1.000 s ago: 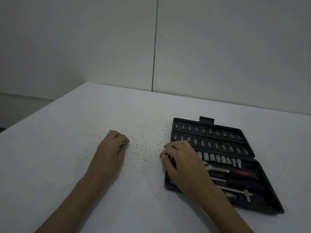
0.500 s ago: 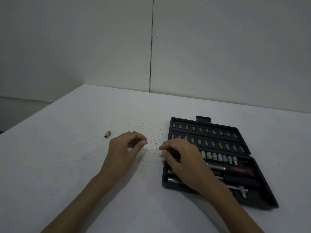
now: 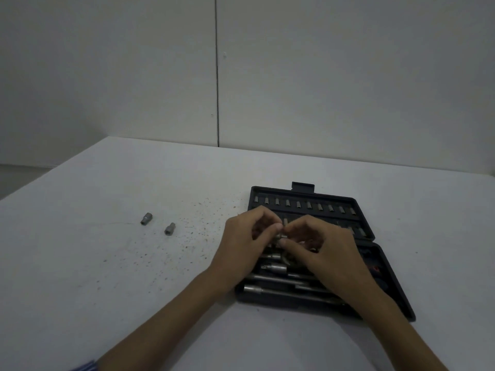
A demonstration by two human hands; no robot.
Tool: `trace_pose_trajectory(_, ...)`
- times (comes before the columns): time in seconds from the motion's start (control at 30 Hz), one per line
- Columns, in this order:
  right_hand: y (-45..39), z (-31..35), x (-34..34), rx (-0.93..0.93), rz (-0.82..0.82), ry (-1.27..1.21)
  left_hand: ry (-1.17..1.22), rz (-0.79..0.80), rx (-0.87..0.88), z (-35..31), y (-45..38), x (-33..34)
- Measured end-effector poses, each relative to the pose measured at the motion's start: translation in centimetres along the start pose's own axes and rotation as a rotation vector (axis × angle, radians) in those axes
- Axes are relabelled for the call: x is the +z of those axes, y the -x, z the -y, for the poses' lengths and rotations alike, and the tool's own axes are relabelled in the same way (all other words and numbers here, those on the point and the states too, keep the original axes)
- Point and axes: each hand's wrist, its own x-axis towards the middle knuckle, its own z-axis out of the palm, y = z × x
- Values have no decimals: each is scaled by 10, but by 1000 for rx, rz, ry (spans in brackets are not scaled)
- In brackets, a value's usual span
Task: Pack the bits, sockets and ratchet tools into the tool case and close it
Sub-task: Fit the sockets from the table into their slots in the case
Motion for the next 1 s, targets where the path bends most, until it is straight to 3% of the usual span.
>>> trace_pose_trajectory(0.2, 3, -6, -5, -5, 5, 40, -19, 21, 79, 2, -1, 9)
trace_pose_trajectory(0.4, 6, -7, -10, -23, 36, 130, -182, 43, 190, 12, 4, 5)
trace_pose_trajectory(0.67, 4, -9, -36, 171, -74, 14, -336, 135, 222, 21, 6, 3)
trace_pose_trajectory(0.87, 7, -23, -70, 370, -133, 82, -337, 180, 179, 23, 7, 4)
trace_pose_trajectory(1.0, 9, -29, -84, 513, -77, 162, -350, 192, 174, 23, 7, 4)
